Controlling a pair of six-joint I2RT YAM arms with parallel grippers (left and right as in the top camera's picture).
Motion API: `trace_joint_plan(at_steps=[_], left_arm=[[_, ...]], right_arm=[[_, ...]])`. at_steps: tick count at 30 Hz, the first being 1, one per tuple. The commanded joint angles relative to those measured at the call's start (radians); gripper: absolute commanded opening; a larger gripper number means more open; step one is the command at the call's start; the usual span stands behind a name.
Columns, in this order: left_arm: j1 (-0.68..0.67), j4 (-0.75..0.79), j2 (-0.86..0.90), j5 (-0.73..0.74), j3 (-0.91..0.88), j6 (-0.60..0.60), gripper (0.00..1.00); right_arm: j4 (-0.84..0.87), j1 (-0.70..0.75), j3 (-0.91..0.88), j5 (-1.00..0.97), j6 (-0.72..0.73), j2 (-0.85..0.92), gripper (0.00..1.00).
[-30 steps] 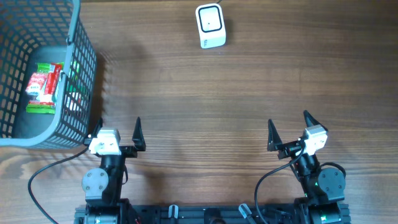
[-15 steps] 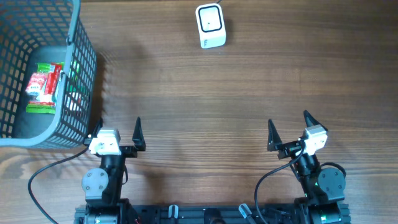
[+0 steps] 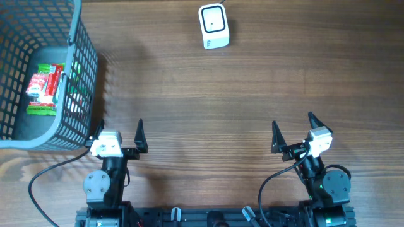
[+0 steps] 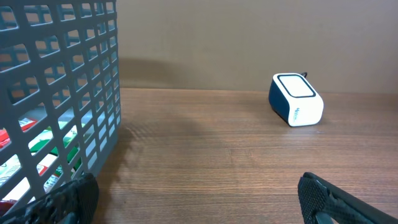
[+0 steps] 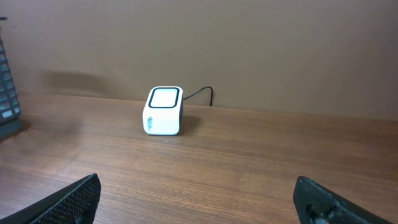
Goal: Scan the item barcode
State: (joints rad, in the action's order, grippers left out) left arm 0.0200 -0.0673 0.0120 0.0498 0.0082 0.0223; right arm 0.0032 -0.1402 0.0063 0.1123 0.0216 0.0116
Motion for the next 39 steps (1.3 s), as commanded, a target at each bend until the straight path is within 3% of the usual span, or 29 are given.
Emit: trace_joint_plan(at_steps=[1,13,16,21,23,27,29,32,35,39], left_arm=[[0.005,-0.008,-0.003,-0.006,-0.003,0.016,1.0],[0.005,-0.008,-0.003,-0.024,-0.002,0.079,1.0],[0.004,-0.004,-0.003,0.013,-0.002,-0.029,1.0],[0.005,0.016,-0.003,0.011,-0.002,0.007,1.0],[0.004,0.003,-0.003,0.082,-0.002,-0.019,1.0],[-0.01,-0.035,0.058,0.319,0.032,-0.228,1.0],[-0.035,-0.15,0.113,0.327,0.134,-0.267,1.0],[-0.063,-0.317,0.265,0.326,0.44,-0.266,1.0],[-0.064,-0.63,0.546,0.317,0.888,-0.236,1.0],[-0.063,-1.113,0.979,0.242,1.542,-0.081,1.0]], right_arm=[[0.003,0.004,-0.001,0.013,0.005,0.002,1.0],[0.003,0.004,-0.001,0.013,0.005,0.002,1.0],[0.003,0.004,-0.001,0.013,0.005,0.002,1.0],[0.003,0.004,-0.001,0.013,0.005,0.002,1.0],[0.004,0.004,-0.001,0.013,0.005,0.002,1.0],[0.003,0.004,-0.001,0.013,0.005,0.002,1.0],[0.004,0.004,-0.001,0.013,0.005,0.002,1.0],[0.003,0.004,-0.001,0.013,0.005,0.002,1.0],[0.003,0.004,-0.001,0.013,0.005,0.002,1.0],[0.003,0.004,-0.001,0.013,0.005,0.002,1.0]])
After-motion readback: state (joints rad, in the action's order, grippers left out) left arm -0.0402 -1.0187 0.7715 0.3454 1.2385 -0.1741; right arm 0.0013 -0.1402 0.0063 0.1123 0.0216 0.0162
